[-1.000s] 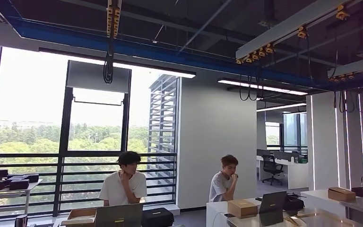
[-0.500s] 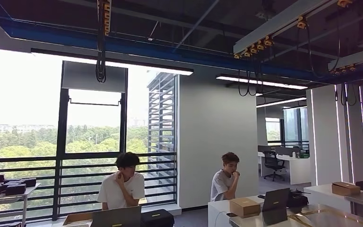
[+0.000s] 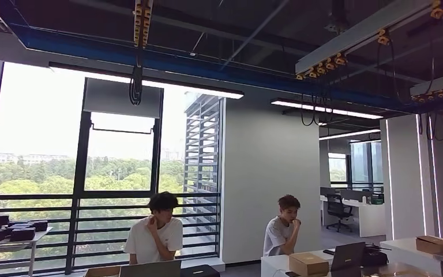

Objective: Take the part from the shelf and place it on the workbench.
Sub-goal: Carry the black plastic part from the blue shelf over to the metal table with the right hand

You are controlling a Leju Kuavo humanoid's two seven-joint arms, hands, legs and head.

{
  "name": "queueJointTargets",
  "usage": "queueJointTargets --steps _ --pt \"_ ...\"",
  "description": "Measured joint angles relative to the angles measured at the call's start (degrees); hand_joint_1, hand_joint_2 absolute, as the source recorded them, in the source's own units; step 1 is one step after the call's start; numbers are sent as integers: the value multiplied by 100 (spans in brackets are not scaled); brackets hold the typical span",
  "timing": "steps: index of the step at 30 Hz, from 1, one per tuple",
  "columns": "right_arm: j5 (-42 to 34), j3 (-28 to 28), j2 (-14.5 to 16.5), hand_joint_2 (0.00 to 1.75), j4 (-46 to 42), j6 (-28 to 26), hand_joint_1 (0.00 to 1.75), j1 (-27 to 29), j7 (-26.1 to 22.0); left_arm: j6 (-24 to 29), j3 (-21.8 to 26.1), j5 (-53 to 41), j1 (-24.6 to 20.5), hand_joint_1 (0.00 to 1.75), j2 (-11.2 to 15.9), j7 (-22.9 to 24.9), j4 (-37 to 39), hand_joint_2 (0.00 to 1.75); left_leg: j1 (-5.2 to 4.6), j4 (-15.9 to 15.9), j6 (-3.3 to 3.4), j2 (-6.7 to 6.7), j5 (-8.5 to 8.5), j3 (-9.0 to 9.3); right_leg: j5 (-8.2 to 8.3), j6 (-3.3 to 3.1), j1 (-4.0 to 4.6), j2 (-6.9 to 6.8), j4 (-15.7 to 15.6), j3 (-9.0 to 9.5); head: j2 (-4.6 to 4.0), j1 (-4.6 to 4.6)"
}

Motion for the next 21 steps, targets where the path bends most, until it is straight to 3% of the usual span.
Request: queueJointTargets --steps 3,4,5,7,8,11,14,16,18,19,20,21 --pt "-14 -43 15 175 51 93 175 -10 -39 53 1 27 19 0 21 -38 0 175 -16 -2 43 -2 -65 43 -339 31 1 3 886 -642 -1 -29" --pt "-14 -55 25 175 73 115 175 -10 -42 66 2 36 31 0 31 -31 0 175 -22 -1 45 -6 -95 70 -308 30 2 3 962 -770 -1 -36" --pt "-14 -68 34 175 92 136 175 -10 -44 78 2 44 42 0 42 -9 0 175 -26 -1 38 -12 -129 113 -144 19 4 3 844 -799 -1 -41" --pt "3 -98 49 175 127 156 175 -9 -51 93 -2 32 60 0 60 60 -1 175 -28 -6 12 -21 -211 211 387 -27 20 1 220 -646 -1 -44" --pt "25 -113 51 175 138 146 175 -7 -57 95 -6 11 64 0 66 99 -1 175 -31 -5 -11 -23 -248 258 487 -49 41 -4 -74 -569 -1 -37" --pt "119 -171 59 175 135 56 175 29 -94 67 -33 -80 58 0 82 197 -8 175 -46 38 -120 -17 -313 340 416 -151 90 1 -402 -480 -1 -34" --pt "171 -229 73 175 109 -67 175 78 -124 25 -95 -162 48 0 107 245 -16 175 -49 197 -221 -5 -417 363 502 -252 43 -5 -492 -311 -1 -19" --pt "178 -267 80 175 90 -144 175 101 -132 -14 -147 -216 36 0 114 261 -21 175 -23 640 -283 3 -666 153 479 -290 32 -17 -523 -226 -1 5" --pt "183 -320 83 175 81 -215 175 125 -144 -52 -195 -278 25 0 116 265 -24 175 6 1236 -338 5 -897 -221 437 -308 34 -15 -526 -186 -1 24" --pt "196 -351 83 175 81 -256 175 136 -145 -63 -221 -313 18 0 118 264 -28 175 14 1371 -355 6 -888 -352 411 -308 35 -10 -526 -162 -1 28" --pt "211 -381 83 175 79 -301 175 145 -142 -69 -250 -353 9 0 120 256 -35 175 17 1325 -360 6 -765 -403 383 -305 35 -4 -525 -127 -1 33" --pt "229 -416 83 175 76 -354 175 148 -133 -73 -279 -389 0 0 123 234 -43 175 17 1088 -347 6 -533 -364 352 -297 36 4 -525 -81 -1 36"
